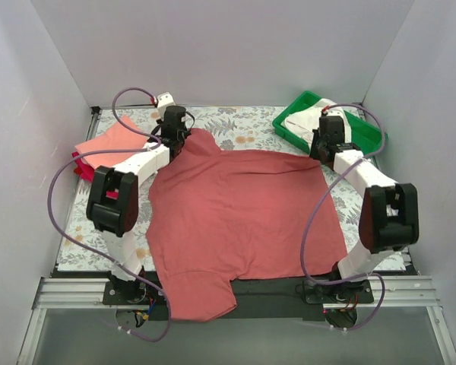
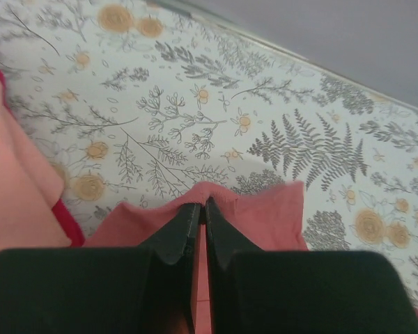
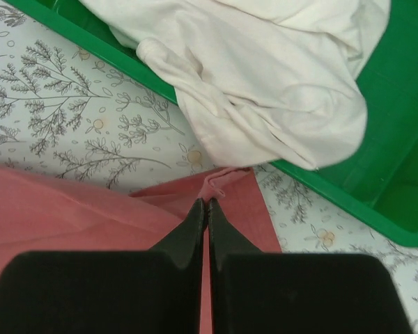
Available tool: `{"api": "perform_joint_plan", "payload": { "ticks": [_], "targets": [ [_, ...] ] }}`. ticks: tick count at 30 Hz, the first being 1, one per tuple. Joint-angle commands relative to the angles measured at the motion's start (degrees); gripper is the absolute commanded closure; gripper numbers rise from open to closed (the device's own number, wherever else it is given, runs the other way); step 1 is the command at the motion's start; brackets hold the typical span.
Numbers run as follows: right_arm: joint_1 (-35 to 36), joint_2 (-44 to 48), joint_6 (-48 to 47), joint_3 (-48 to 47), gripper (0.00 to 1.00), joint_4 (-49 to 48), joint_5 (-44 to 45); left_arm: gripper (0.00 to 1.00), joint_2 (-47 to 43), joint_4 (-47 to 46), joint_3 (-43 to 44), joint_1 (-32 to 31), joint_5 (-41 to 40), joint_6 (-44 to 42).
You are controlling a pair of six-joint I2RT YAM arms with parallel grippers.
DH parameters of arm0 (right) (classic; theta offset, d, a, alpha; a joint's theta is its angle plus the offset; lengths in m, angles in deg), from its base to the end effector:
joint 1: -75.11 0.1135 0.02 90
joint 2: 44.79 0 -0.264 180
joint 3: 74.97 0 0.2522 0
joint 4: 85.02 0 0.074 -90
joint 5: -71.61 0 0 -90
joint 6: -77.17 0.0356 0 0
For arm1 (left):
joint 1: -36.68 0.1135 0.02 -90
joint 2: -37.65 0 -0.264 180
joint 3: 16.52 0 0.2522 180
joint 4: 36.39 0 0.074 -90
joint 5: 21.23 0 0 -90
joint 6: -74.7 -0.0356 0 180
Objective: Fold and stack the t-shirts
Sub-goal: Flatten the tshirt out, then fold the tshirt
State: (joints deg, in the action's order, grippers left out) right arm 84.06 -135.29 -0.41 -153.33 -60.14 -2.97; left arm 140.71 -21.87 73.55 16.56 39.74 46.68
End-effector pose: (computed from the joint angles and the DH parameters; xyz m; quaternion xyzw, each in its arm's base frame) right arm 0.3525 0.0459 0.2592 0.0867 0.8847 -0.0360 0.4566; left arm 0.3990 -0.1278 0.2654 -0.4171 0.7266 -0.1682 0.5194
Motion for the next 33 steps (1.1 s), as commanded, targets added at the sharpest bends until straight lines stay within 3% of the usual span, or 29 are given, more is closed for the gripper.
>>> {"api": "perform_joint_plan", "payload": {
  "ticks": [1, 7, 12, 18, 33],
  "targets": [
    [-0.7, -5.5, 0.0, -6.1, 0.99, -5.6, -2.2, 1.00, 6.1, -2.4, 5.6, 4.6, 10.3, 3.6],
    [-1.2, -9.2, -0.1, -8.9, 0.99, -5.7, -2.0, 1.00, 10.1, -2.4, 7.4, 6.3, 12.9, 6.1],
    [-1.2, -8.2, -0.1, -8.0, 0.99, -5.7, -2.2, 1.00, 7.6, -3.9, 4.7, 6.3, 13.6, 6.3],
    [-1.2, -4.0, 0.0, -4.8, 0.99, -5.7, -3.5, 1.00, 1.4, -4.7, -0.1, 6.3, 20.1, 4.5],
    [-2.2, 7.6, 0.5, 6.2, 0.99, -4.5, -8.0, 1.00, -28.8, -6.3, -32.8, 5.4, 26.9, 13.8]
  ]
}}
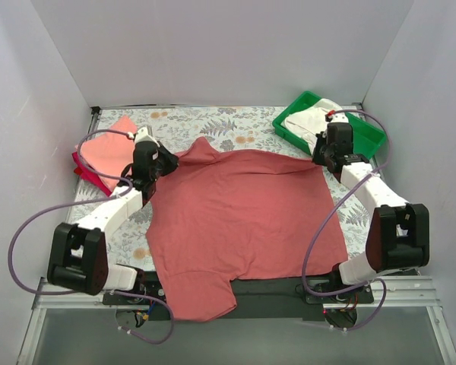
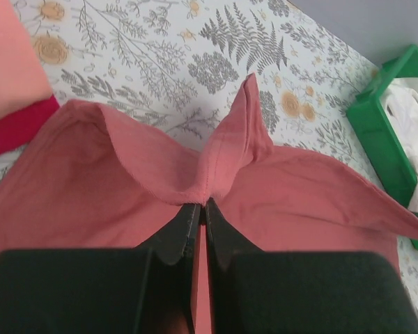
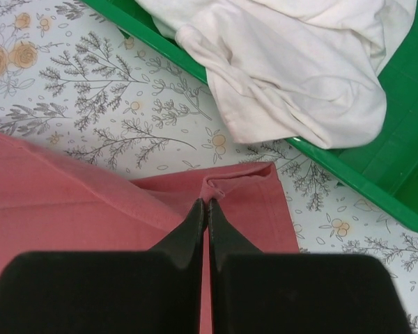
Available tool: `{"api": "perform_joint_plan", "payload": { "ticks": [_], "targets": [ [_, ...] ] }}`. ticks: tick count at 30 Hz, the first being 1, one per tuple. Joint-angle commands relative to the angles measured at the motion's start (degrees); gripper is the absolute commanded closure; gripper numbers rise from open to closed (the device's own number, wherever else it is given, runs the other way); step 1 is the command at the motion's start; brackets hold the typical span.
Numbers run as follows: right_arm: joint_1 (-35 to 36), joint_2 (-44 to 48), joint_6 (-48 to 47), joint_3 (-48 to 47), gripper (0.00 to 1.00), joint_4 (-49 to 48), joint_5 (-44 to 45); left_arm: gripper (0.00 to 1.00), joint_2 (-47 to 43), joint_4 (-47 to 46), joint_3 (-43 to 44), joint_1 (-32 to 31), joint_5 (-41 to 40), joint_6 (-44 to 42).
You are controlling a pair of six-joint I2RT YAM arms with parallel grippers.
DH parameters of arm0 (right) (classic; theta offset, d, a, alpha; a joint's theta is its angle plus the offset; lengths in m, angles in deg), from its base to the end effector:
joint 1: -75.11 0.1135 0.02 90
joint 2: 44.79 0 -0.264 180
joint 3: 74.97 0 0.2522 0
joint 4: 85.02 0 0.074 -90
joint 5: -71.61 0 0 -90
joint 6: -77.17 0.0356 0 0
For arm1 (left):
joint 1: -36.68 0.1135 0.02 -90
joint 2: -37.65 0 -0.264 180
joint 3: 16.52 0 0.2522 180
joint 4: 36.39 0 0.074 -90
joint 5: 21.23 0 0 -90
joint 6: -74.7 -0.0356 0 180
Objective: Fold and stack the t-shirts
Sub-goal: Fold the tshirt
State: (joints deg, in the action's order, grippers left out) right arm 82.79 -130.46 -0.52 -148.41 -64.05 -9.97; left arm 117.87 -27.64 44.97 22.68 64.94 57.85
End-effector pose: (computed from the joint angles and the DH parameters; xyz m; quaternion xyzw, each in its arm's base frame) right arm 0.3356 0.0400 0.2635 0.0703 0.8751 0.0187 0.4783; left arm 0.3025 -0.0730 0.2421 -0.4368 0.7345 -0.3368 0.3954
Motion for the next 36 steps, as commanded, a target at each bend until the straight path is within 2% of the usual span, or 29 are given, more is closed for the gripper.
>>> {"api": "perform_joint_plan", "payload": {
  "ticks": [1, 8, 15, 20, 30, 36],
  "targets": [
    [-1.1, 3.8, 0.9, 2.2, 0.99, -0.4, -1.0, 1.00, -8.9, -0.4, -5.8, -0.8, 1.7, 3.1],
    [-3.5, 7.3, 1.4, 5.8, 0.99, 0.4, -1.7, 1.00, -23.2, 2.0, -16.8, -1.5, 3.6, 8.9],
    [-4.5, 9.9, 1.2, 7.6, 0.99, 0.9, -3.3, 1.00, -34.6, 11.2, -20.5, -2.0, -0.1, 13.4],
    [-5.3, 10.3, 0.9, 7.7, 0.99, 1.5, -3.9, 1.00, -39.5, 14.9, -23.5, -2.3, 0.1, 18.1],
    [-6.2, 8.6, 0.8, 8.3, 0.99, 1.9, -5.2, 1.00, -48.6, 22.9, -28.7, -2.5, 1.1, 22.1],
    [-6.4, 9.6, 1.0, 10.9, 0.99, 2.1, -4.0, 1.00, -50.9, 28.3, -30.5, -2.6, 3.7, 23.5]
  ]
}}
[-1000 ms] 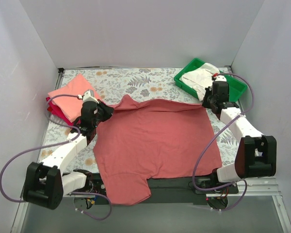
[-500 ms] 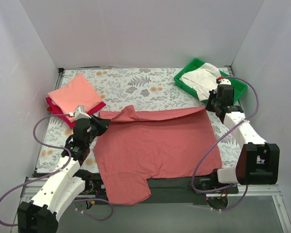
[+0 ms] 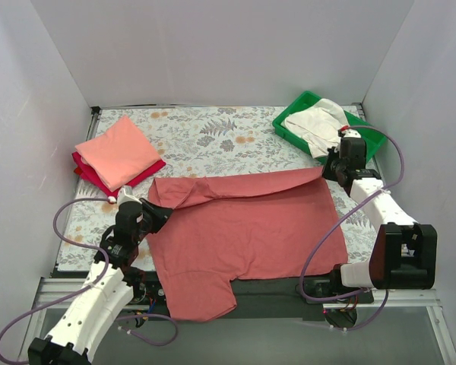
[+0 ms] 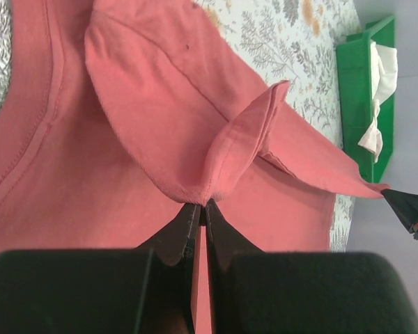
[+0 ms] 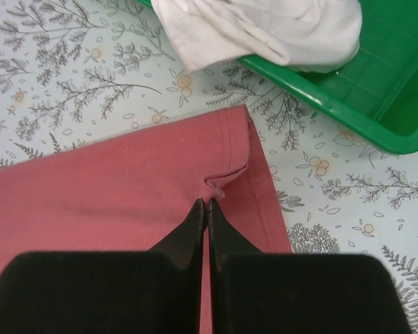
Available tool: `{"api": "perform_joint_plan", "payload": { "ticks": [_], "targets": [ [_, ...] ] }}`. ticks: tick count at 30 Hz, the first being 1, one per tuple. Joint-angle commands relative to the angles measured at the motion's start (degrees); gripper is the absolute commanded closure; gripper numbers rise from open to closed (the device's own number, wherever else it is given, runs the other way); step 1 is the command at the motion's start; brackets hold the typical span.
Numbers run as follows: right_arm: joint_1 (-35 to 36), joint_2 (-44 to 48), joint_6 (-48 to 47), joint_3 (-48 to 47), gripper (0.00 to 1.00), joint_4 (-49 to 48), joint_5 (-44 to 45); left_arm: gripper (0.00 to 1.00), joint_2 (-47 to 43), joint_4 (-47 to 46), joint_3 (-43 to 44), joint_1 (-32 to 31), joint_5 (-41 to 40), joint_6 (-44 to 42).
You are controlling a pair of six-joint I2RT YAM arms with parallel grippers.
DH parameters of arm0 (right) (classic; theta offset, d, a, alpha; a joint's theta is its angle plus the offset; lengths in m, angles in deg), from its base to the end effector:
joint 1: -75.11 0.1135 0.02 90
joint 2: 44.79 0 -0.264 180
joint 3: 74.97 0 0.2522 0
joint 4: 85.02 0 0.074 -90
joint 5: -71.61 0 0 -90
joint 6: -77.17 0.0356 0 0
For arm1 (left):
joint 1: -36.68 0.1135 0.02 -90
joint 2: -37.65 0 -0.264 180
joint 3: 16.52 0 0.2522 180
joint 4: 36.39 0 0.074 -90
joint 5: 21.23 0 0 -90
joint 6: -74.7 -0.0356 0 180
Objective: Fold and stack the t-shirts
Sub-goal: Fold the tshirt
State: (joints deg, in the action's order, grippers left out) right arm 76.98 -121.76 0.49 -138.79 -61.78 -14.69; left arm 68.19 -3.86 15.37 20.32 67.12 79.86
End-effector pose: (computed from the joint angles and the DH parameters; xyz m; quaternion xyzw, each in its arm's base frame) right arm 0.2942 0.0073 0.2483 0.1035 0.8862 0.0310 0.4506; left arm 0.1332 -0.0380 0.1969 -0.5583 0.6686 -0.3989 0.2866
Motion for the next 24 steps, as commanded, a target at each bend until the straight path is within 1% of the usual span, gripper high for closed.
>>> {"api": "perform_joint_plan", "payload": {
  "ticks": [1, 6, 11, 16, 20, 24],
  "targets": [
    [-0.6, 1.0, -0.1, 1.6, 0.99, -0.1, 0.8, 1.00, -2.4, 5.4, -1.2, -0.3, 3.1, 2.0],
    [-0.6, 1.9, 0.2, 4.6, 0.99, 0.0, 1.4, 1.00, -6.1, 9.4, -2.6, -0.2, 6.0, 4.6],
    [-1.0, 2.1, 0.7, 6.8, 0.99, 0.0, 4.4, 1.00, -6.4, 14.7, -2.5, -0.3, 7.1, 8.7],
    [-1.3, 0.9, 1.0, 6.9, 0.99, 0.3, 4.7, 1.00, -7.9, 19.4, -2.0, -0.4, 6.9, 12.5],
    [-1.3, 0.2, 1.4, 6.6, 0.99, 0.5, 4.6, 1.00, -9.9, 22.0, -0.4, -0.5, 8.8, 13.8],
    [-1.3, 0.0, 1.4, 5.9, 0.99, 0.7, 4.5, 1.00, -10.1, 25.8, 3.4, -0.5, 8.3, 13.7]
  ]
}}
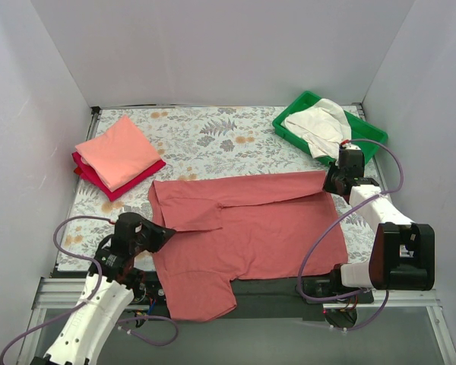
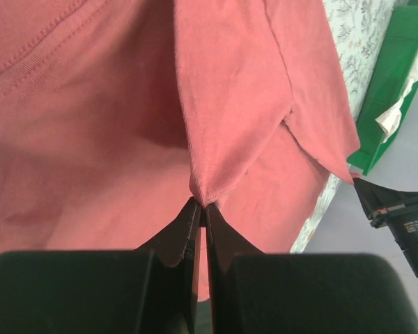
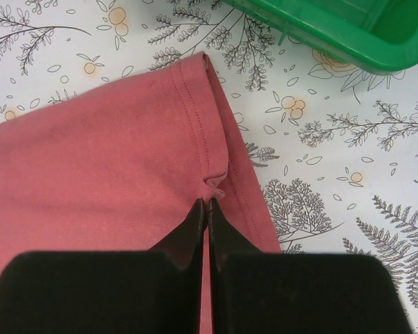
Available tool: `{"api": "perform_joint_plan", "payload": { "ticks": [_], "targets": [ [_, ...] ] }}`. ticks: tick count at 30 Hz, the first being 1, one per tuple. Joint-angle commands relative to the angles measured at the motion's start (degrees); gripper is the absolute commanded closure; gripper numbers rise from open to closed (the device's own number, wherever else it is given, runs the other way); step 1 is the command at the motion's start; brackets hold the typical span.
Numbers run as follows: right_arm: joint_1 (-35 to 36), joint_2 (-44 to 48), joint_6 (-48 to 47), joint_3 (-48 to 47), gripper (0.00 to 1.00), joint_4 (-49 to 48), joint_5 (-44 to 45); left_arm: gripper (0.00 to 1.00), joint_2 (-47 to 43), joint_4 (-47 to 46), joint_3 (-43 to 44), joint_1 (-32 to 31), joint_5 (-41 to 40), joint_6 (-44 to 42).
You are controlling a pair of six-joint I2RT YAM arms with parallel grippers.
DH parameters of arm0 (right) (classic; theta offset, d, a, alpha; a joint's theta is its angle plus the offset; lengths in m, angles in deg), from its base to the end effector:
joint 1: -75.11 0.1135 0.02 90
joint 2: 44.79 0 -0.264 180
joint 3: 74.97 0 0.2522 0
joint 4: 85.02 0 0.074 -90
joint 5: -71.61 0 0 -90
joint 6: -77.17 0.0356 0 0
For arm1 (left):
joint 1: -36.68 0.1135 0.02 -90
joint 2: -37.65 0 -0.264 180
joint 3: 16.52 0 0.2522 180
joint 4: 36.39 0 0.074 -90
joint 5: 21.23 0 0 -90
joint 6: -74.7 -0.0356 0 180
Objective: Fold and stack the t-shirts
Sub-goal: Fold the tshirt
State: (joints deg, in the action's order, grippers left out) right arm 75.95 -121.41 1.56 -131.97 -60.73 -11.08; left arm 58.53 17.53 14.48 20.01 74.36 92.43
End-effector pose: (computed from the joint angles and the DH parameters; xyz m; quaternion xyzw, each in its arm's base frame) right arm 0.2753 -0.0005 0.2098 0.1331 0.9090 -0.0064 0.3950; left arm 0.0954 -0.0322 0.1762 -0.6422 0.6573 -0.3676 0.1431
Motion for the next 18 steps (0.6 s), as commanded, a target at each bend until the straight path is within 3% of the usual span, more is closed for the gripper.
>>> {"api": "perform_joint_plan", "payload": {
  "ticks": [1, 5, 15, 17, 18],
  "targets": [
    [-0.3, -0.4, 0.3, -1.1, 0.99, -0.3, 0.9, 1.00, -0.4, 5.8, 5.3, -0.2, 0.5, 1.3],
    [-0.3, -0.5, 0.1, -2.4, 0.99, 0.5, 0.3, 1.00, -1.5, 9.5, 9.4, -0.2, -2.2, 0.2],
    [-0.3, -2.2, -0.2, -3.1, 0.99, 1.8, 0.7, 1.00, -0.9, 9.9, 7.1, -0.2, 0.8, 2.2],
    [-0.3, -2.7, -0.1, -3.4, 0.97, 2.3, 1.3, 0.92, -1.6, 12.9, 8.2, -0.2, -0.4, 2.6],
    [-0.3, -3.1, -0.1, -3.8, 0.84, 2.7, 1.4, 0.83, -1.8, 13.8, 8.4, -0.2, -0.7, 2.4]
  ]
}}
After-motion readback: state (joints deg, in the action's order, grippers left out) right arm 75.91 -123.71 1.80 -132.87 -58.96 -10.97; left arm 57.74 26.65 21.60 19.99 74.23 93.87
